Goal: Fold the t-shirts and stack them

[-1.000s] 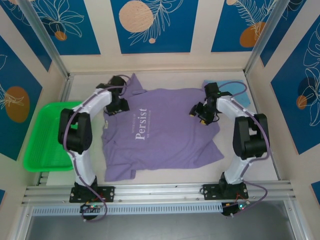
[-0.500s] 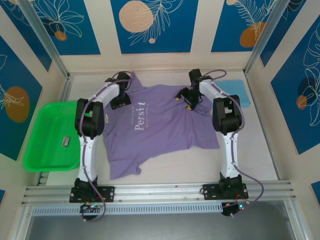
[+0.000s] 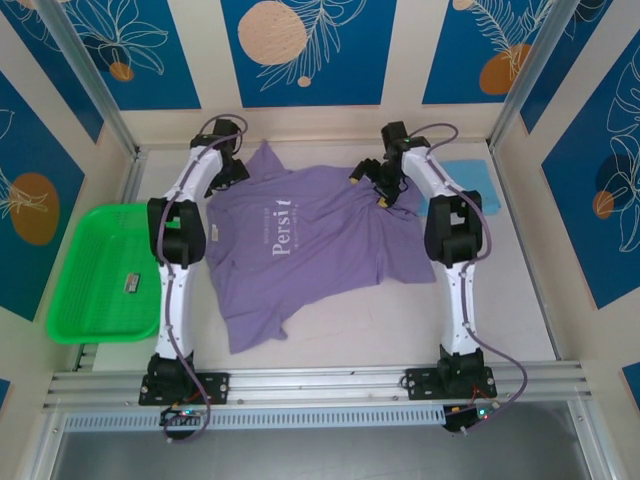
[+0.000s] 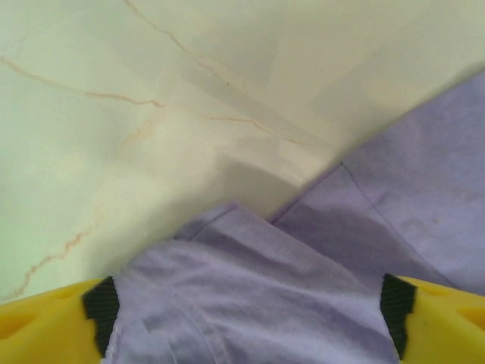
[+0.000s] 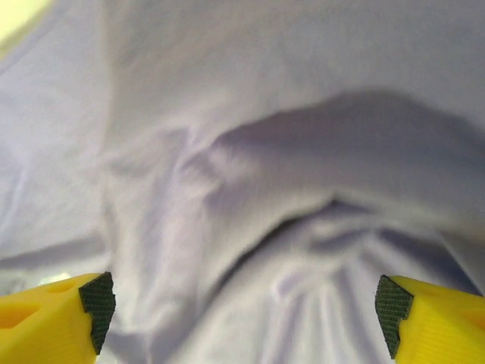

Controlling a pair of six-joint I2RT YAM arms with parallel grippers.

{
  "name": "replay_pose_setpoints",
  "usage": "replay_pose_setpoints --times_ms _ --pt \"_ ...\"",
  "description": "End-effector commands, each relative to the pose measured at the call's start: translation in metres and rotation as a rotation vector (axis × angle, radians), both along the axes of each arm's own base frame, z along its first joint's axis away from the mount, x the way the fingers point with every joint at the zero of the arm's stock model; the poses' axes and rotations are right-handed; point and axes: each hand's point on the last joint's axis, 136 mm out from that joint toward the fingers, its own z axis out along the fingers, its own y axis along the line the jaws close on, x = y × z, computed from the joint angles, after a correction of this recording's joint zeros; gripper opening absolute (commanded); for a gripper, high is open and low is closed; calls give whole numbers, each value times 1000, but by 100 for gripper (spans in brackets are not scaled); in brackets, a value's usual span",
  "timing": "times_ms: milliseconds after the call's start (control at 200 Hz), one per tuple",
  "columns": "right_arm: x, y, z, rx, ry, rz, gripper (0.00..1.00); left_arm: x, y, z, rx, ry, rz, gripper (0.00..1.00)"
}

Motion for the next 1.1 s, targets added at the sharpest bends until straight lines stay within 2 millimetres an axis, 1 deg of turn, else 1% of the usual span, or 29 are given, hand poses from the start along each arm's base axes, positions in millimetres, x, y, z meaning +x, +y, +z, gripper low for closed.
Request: replay_pose_setpoints --times_ms 0,10,40,55,60,70,110,120,135,145,155,165,170,215,250,255,285,330,345,410,475,525,595,655,730,850,960,1005,1095 --pt "-20 -7 88 29 -190 29 91 -17 -15 71 -85 -92 -71 96" --pt "-23 -8 88 24 -190 26 91 -19 -18 76 -91 -101 -79 96" --pt "-35 -16 91 11 -199 14 91 -27 -25 82 -112 -109 -105 97" --pt "-41 -20 89 4 -195 4 91 -31 -29 86 -122 -116 -118 98" --pt "-42 -22 93 4 -205 0 91 -32 -31 88 -126 -120 -122 98" --pt "-47 -25 93 -1 -204 -6 91 -36 -34 90 -131 -121 -132 98" --pt "-67 -38 85 -17 -184 -37 91 -53 -44 94 -147 -116 -162 98" --pt "-71 -42 87 -18 -188 -48 91 -57 -47 94 -152 -112 -170 98" --pt "-81 -47 82 -26 -174 -61 91 -64 -51 96 -158 -108 -181 97" --pt "-84 -51 83 -29 -175 -74 91 -70 -54 94 -161 -97 -189 96" --pt "-91 -55 78 -34 -160 -82 91 -75 -56 95 -165 -92 -194 95" --pt "-96 -59 73 -40 -146 -95 91 -81 -58 92 -168 -80 -201 94" --pt "-98 -61 76 -40 -151 -101 90 -84 -60 93 -171 -79 -205 94" --pt "-128 -78 56 -59 -83 -155 88 -110 -72 89 -192 -42 -255 92" --pt "-148 -92 48 -65 -49 -200 86 -133 -79 82 -187 0 -285 89" --pt "-152 -94 45 -67 -37 -206 86 -136 -80 81 -185 4 -289 89" --pt "-170 -102 35 -66 0 -233 83 -157 -85 73 -182 43 -319 87" --pt "-190 -113 24 -57 33 -270 78 -188 -93 63 -188 101 -367 82" --pt "-199 -116 17 -56 54 -280 77 -199 -94 60 -187 119 -379 82" --pt "-223 -128 1 -56 96 -318 70 -243 -97 48 -184 197 -426 77" --pt "-239 -140 -9 -66 116 -350 66 -281 -94 40 -186 259 -448 72" --pt "-247 -148 -16 -70 125 -383 61 -307 -93 33 -208 300 -465 68" --pt "-250 -155 -24 -43 118 -414 52 -342 -88 21 -247 364 -453 61" --pt "-250 -160 -31 -44 125 -421 50 -368 -87 11 -300 407 -442 57" --pt "-247 -160 -40 -29 128 -401 49 -393 -82 3 -337 454 -411 56" --pt "-245 -164 -50 -41 146 -400 48 -419 -80 -4 -387 499 -380 57" --pt "-243 -158 -56 -7 153 -386 41 -439 -77 -12 -407 555 -343 56" --pt "-243 -155 -59 2 161 -379 40 -445 -76 -15 -417 564 -325 56" --pt "-243 -155 -62 2 168 -374 40 -450 -71 -18 -403 565 -306 52"
